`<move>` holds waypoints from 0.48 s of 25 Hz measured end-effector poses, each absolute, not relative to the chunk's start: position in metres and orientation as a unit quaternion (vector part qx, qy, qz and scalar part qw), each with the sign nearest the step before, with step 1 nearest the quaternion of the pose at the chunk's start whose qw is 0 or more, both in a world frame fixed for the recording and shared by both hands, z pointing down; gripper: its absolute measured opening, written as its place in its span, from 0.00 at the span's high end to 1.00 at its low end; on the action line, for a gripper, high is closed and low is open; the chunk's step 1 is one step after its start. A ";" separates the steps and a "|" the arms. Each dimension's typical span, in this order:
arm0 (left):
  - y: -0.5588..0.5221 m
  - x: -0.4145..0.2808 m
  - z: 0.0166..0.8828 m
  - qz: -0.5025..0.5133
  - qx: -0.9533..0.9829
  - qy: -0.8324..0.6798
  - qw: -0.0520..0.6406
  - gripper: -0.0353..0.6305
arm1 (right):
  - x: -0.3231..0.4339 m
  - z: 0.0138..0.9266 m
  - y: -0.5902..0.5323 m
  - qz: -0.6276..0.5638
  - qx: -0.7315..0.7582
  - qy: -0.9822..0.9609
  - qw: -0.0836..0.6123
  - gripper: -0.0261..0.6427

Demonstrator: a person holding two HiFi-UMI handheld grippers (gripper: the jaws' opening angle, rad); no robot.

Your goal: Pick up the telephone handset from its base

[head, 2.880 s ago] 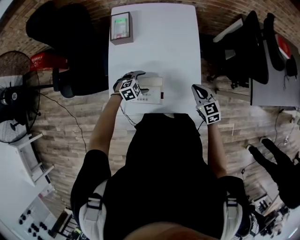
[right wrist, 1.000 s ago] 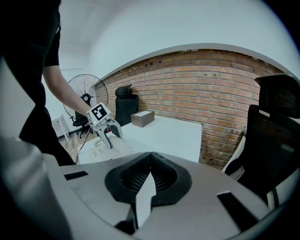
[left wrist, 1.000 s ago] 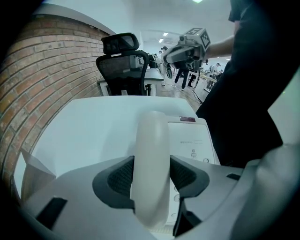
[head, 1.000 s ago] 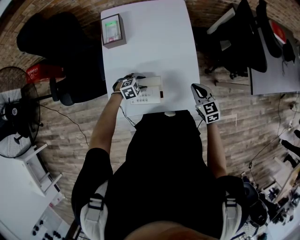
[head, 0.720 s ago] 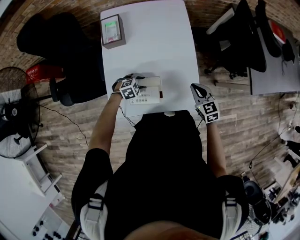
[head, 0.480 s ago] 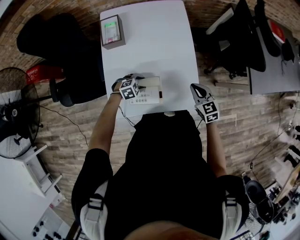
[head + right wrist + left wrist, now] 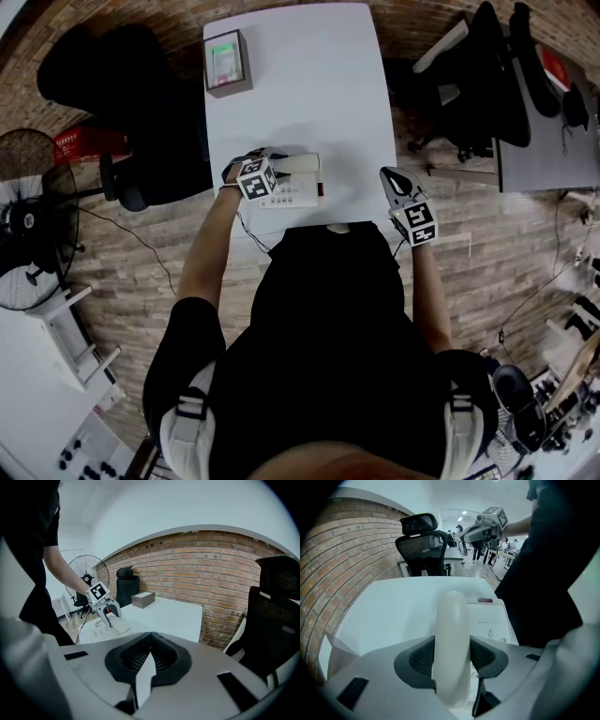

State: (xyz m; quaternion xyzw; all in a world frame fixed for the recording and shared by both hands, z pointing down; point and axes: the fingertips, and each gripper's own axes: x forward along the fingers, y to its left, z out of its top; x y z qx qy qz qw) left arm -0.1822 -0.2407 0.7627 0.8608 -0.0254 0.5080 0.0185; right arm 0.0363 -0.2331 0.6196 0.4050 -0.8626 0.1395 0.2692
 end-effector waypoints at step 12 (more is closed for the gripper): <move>-0.246 -0.185 0.738 0.501 0.863 -0.058 0.007 0.62 | 0.034 0.613 -0.237 0.130 0.384 -0.875 0.266 0.96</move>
